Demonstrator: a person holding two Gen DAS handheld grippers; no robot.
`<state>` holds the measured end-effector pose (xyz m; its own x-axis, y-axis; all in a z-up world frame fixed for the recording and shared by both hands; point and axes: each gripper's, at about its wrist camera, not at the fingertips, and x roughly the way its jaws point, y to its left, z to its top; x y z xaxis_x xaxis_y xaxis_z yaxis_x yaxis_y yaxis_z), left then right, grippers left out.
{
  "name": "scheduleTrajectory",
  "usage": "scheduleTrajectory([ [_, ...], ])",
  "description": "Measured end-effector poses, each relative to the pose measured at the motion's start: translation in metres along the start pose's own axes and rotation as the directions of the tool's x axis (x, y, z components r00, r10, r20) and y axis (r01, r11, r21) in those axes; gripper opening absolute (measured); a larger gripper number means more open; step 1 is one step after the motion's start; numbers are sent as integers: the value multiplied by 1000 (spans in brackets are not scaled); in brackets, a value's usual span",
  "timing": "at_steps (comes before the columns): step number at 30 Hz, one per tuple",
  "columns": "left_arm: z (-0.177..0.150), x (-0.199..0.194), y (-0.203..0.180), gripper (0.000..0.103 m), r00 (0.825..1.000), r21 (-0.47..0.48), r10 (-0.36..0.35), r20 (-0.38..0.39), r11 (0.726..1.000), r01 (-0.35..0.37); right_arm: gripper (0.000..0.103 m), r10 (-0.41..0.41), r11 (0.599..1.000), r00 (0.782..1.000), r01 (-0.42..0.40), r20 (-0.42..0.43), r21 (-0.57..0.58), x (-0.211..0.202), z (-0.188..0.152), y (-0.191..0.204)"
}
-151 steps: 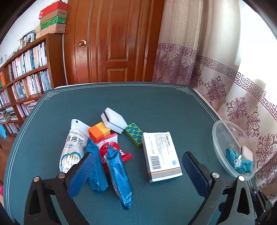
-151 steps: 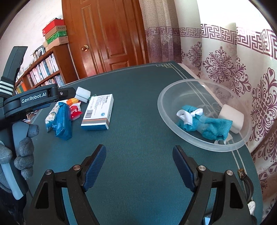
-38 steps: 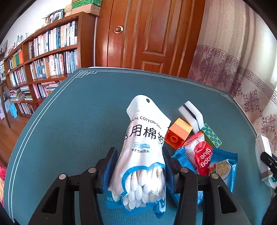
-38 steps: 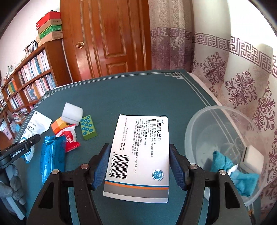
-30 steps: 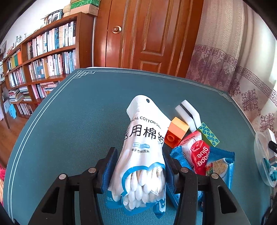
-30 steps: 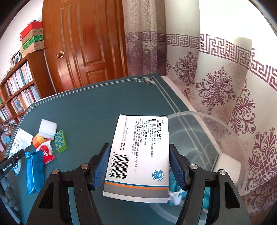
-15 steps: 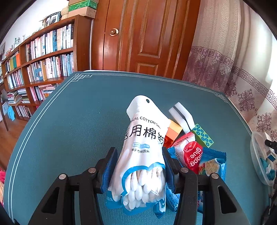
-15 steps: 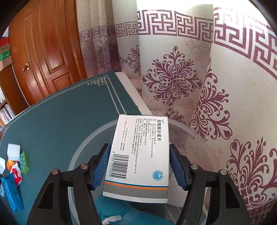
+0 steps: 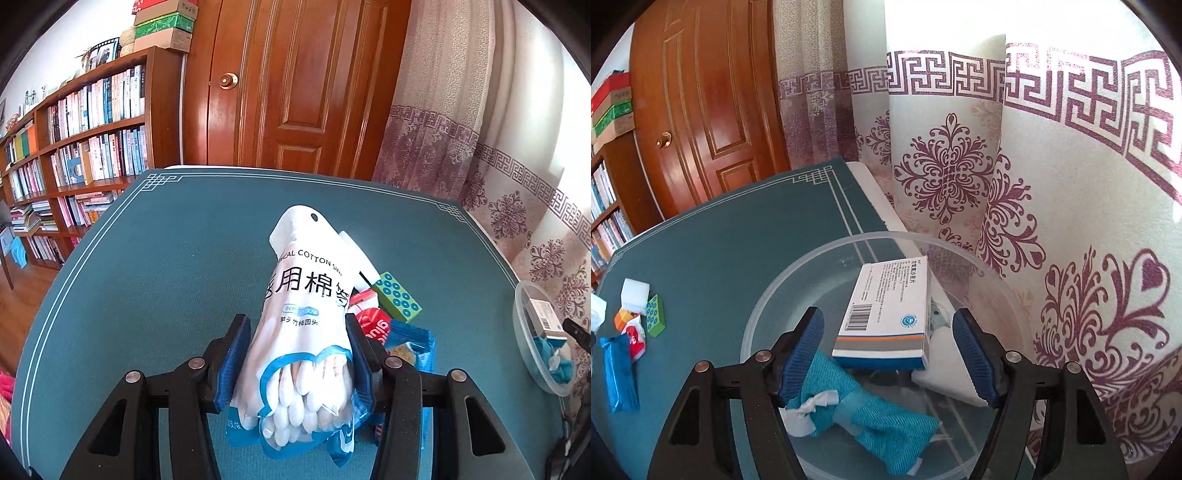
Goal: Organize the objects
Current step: 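Carry the medicine box into the clear bowl and release it with the right tool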
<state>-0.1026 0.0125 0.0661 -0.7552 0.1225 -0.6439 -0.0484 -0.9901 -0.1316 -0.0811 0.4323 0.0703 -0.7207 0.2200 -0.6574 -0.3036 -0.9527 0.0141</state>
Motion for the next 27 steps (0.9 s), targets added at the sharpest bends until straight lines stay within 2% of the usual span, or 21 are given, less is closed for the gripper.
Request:
scheduleTrajectory([
  [7,0,-11,-34,54,999,56,-53,8,997,53,73,-57,997,998,56,-15,-58,-8,-15,-9],
  [16,1,-21,-72,54,995,125,-102,-4,987,102,73,-69,997,994,67,-84,-31,30,-14,-24],
  [22,-2,-19,-104,54,989,165,-144,-33,975,147,73,-38,998,998,36,-41,-51,11,-23,-21],
  [27,-6,-14,-140,54,977,206,-199,-73,956,210,73,8,998,1000,-8,3,-63,-13,-30,-18],
])
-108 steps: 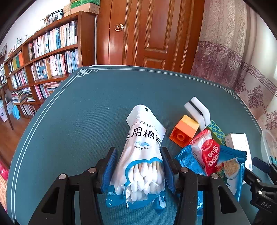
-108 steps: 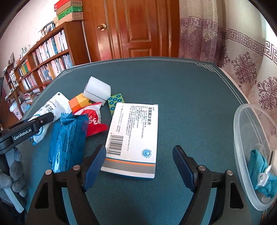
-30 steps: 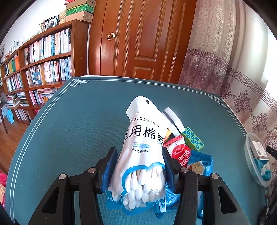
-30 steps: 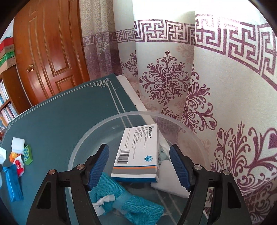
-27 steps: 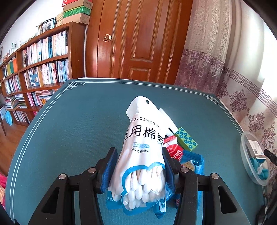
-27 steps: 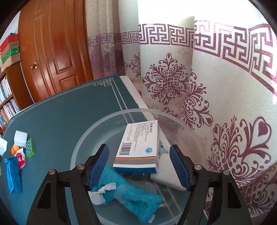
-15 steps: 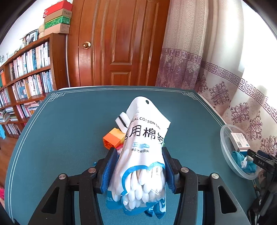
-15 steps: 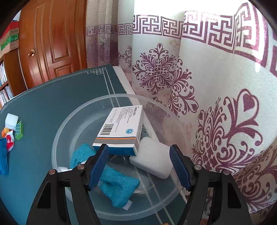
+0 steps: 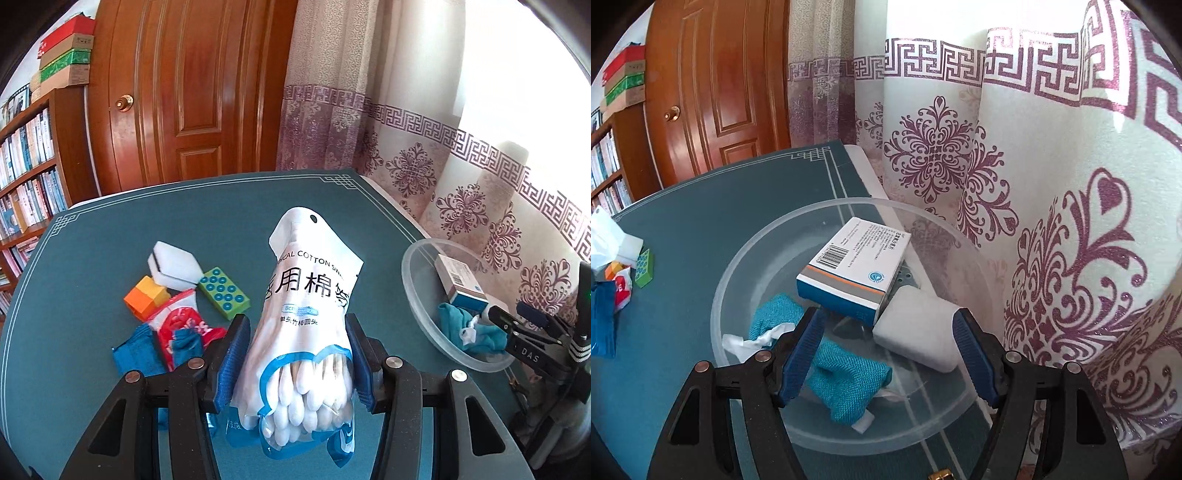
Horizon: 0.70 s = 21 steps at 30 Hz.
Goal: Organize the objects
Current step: 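Carry the medicine box into the clear bowl and release it with the right tool, then carry the cotton-swab bag to the bowl and release it with the left tool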
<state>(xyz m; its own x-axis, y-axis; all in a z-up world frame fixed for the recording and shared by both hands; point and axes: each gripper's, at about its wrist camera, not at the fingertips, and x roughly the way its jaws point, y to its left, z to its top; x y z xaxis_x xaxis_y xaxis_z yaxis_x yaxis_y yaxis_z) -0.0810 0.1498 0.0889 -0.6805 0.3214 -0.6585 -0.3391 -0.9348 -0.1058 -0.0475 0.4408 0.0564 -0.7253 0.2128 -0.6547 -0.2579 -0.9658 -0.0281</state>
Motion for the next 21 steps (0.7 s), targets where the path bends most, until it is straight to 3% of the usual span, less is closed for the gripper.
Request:
scheduleTrajectory([
  [13,21,40,-87,54,990,78,-128,-55,988,132,74,114,993,991,-113,63,-23,-35,-20,9],
  [21,39,65,-121,57,972,85,-226,-63,969,231,74,149,989,987,-149,50,-10,-31,-27,8],
])
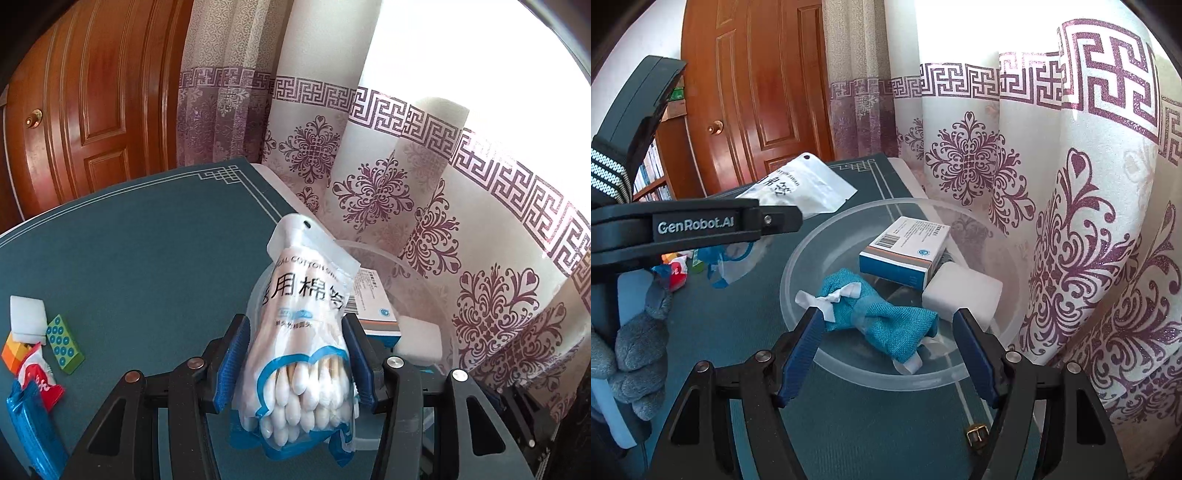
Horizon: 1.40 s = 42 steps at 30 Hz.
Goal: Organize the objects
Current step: 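Carry the cotton-swab bag to the bowl and release it with the left tool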
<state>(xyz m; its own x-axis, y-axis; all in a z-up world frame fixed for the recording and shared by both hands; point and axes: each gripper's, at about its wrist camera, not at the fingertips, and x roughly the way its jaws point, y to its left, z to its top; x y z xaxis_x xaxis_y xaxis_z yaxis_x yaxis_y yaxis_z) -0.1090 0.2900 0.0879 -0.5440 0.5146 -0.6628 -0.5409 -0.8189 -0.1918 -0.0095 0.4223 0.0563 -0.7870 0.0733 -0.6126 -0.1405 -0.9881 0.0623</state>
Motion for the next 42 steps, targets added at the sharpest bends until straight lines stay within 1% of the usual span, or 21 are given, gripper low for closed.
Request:
scheduleTrajectory([
  [2,3,3,-2,78,1000,1,-1,17,1000,1,73,5,1000,1000,-5,-3,4,1,-1,0],
  [3,3,3,-2,80,1000,1,0,28,1000,0,74,7,1000,1000,-7,-3,6,1,-2,0],
  [5,-1,1,1,80,1000,1,-2,31,1000,2,74,10,1000,1000,-10,-1,11,0,-3,-1],
  [13,-14,-5,18,80,998,-32,51,19,998,-51,73,16,1000,1000,-16,-11,21,1,-7,0],
  [20,-20,-16,29,83,997,-63,63,35,996,-61,73,14,999,1000,-13,-17,40,0,-9,-3],
  [25,-22,-14,27,87,997,-61,60,40,996,-58,74,18,999,1000,-17,-19,44,0,-10,-3],
  [30,-24,-6,19,89,997,-38,61,48,998,-59,74,16,999,1000,-15,-19,46,0,-10,-2],
  [33,-24,-4,17,90,998,-37,49,39,998,-47,74,13,999,1000,-12,-19,49,-2,-11,-2],
  [37,-26,-11,13,90,999,-23,30,41,999,-29,74,11,999,1000,-10,-19,51,-3,-12,-2],
  [42,-28,-25,16,90,998,-35,24,59,999,-21,74,13,999,1000,-12,-20,51,-4,-13,-1],
])
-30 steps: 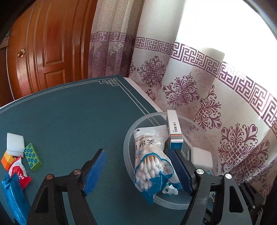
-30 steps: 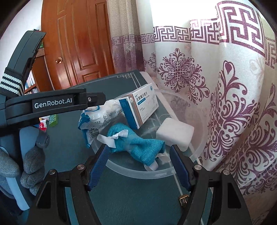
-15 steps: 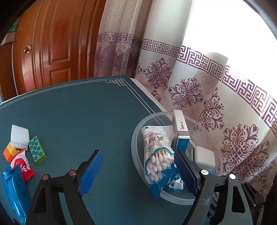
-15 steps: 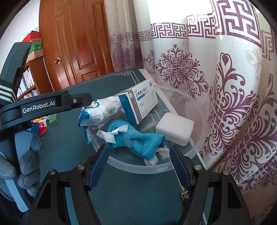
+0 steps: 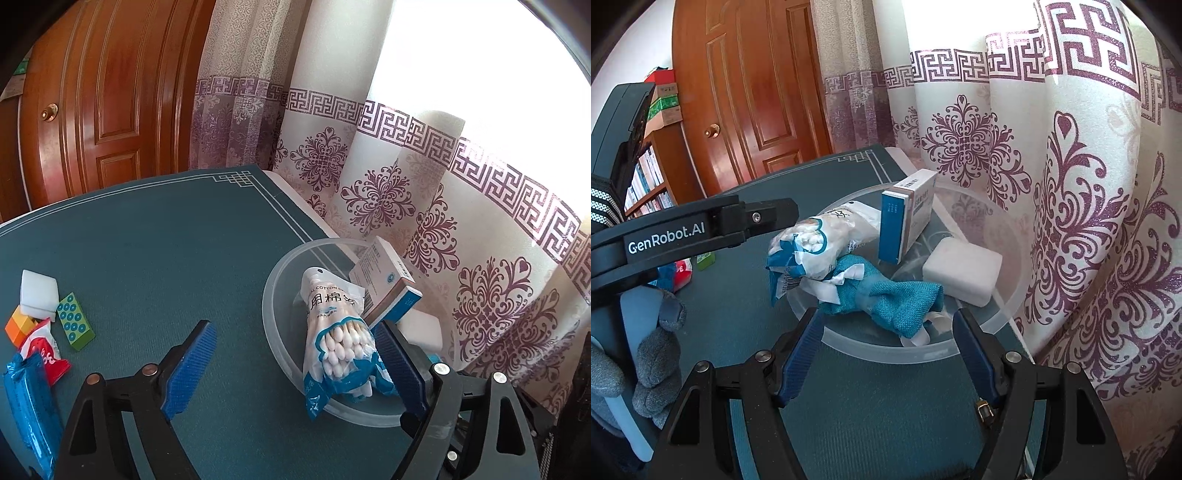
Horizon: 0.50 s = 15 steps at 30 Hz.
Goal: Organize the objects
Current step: 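Carry the cotton-swab bag to the bowl and release it with the left tool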
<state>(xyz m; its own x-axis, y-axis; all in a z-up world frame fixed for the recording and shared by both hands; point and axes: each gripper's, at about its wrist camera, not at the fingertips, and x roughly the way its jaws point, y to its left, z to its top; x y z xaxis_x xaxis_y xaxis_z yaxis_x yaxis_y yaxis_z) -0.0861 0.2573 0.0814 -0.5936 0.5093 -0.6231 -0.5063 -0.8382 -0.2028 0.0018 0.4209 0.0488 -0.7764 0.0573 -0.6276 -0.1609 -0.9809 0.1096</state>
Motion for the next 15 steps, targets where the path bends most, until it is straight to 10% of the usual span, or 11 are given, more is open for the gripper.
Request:
scheduleTrajectory([
  [15,-17,-7,18,91,999,-28,32,-34,999,-32,74,11,1000,1000,-11,-12,0,-4,-6,10],
])
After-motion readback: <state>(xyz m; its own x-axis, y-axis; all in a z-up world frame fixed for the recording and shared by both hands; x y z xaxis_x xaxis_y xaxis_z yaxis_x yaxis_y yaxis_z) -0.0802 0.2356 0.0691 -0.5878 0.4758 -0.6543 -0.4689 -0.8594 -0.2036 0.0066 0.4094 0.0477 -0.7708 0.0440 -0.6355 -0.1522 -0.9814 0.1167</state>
